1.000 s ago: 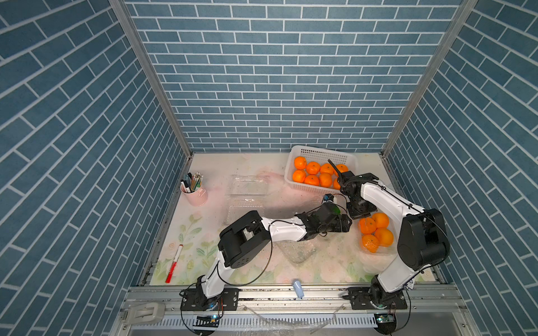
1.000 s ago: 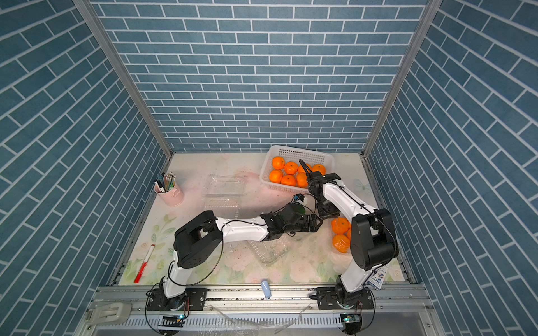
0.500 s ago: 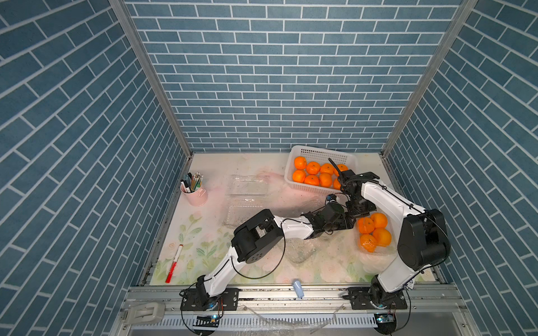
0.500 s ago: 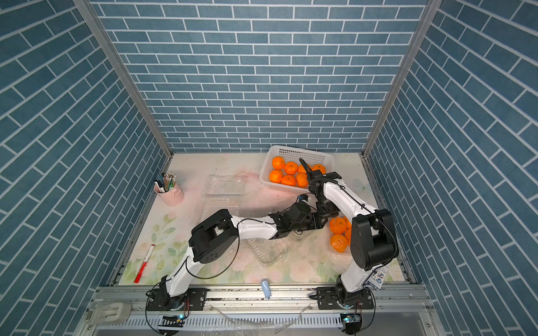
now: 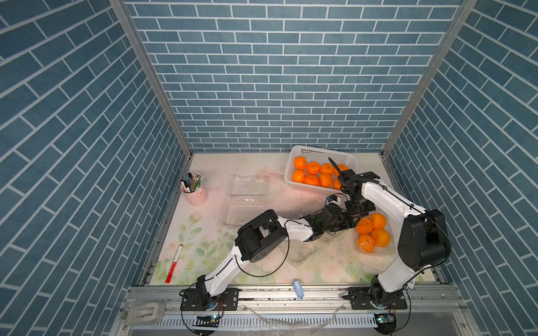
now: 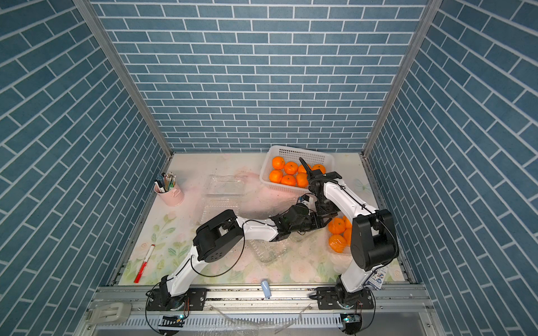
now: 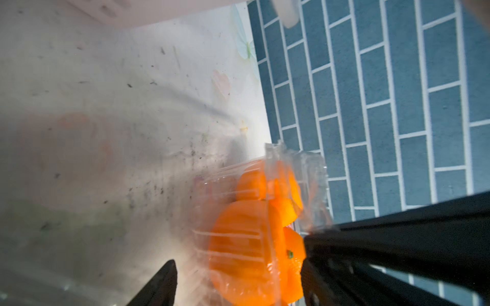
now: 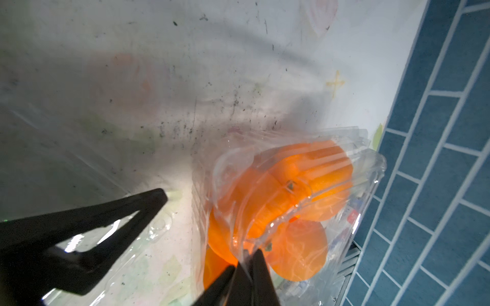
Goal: Take oranges out of containers
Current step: Open the packing box at the center of the board.
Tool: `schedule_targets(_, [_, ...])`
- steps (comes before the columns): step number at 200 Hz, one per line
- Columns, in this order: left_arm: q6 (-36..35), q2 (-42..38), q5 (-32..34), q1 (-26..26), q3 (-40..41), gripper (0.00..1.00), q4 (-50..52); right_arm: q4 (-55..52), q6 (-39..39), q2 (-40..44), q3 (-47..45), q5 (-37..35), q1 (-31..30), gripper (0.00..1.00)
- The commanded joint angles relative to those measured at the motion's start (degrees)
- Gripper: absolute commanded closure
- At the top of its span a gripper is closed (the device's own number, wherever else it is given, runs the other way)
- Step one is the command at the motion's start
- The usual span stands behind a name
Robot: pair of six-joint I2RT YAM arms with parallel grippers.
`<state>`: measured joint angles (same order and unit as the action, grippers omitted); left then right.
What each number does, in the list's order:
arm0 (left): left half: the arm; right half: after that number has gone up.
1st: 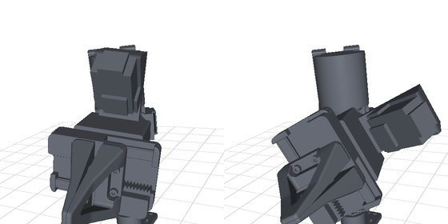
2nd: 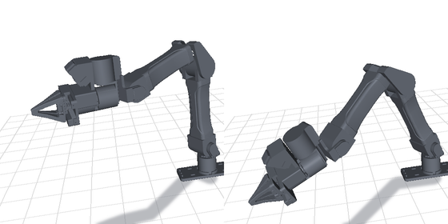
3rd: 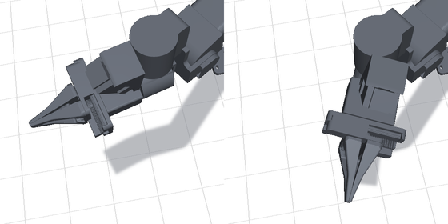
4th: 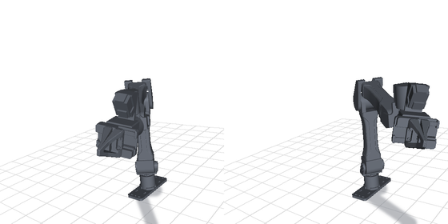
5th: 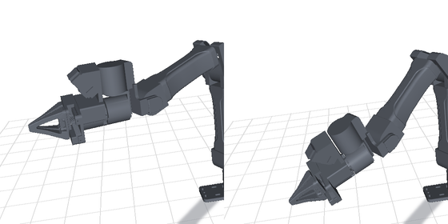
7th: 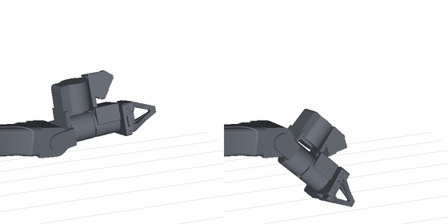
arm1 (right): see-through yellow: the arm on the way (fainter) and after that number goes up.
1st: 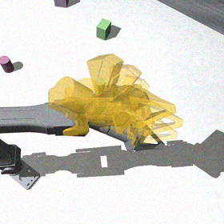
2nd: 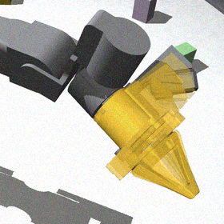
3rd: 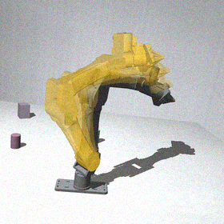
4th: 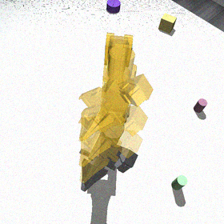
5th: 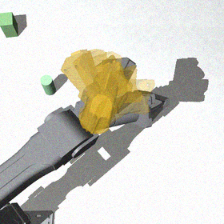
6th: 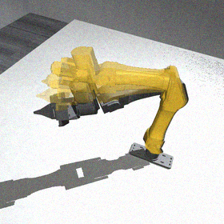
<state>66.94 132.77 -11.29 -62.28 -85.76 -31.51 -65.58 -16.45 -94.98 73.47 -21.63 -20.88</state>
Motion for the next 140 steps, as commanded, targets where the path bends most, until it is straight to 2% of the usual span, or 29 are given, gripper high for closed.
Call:
schedule_targets(1, [1.36,0.27,-1.34,-0.39,-1.16,0.26,-6.01,0.81,-0.98,0.85,0.33,4.11,-0.43,1.00])
schedule_targets(20, [0.61,-0.11,-0.05,-0.46,-1.68,0.32,-1.87,0.81,-1.04,1.01,0.44,4.31,-0.39,1.00])
schedule_targets(44, [-1.42,-0.72,1.98,-0.48,-2.40,0.46,4.66,0.21,-0.87,1.44,1.05,4.00,-0.40,1.00])
schedule_targets(69, [-2.35,-1.28,3.24,-0.58,-1.73,0.60,5.47,-0.88,-0.56,1.79,1.69,3.00,-0.38,1.00])
schedule_targets(140, [-3.57,-1.99,4.52,-0.69,-1.43,0.83,6.59,-4.14,0.01,3.06,2.29,-1.04,-0.39,1.00])
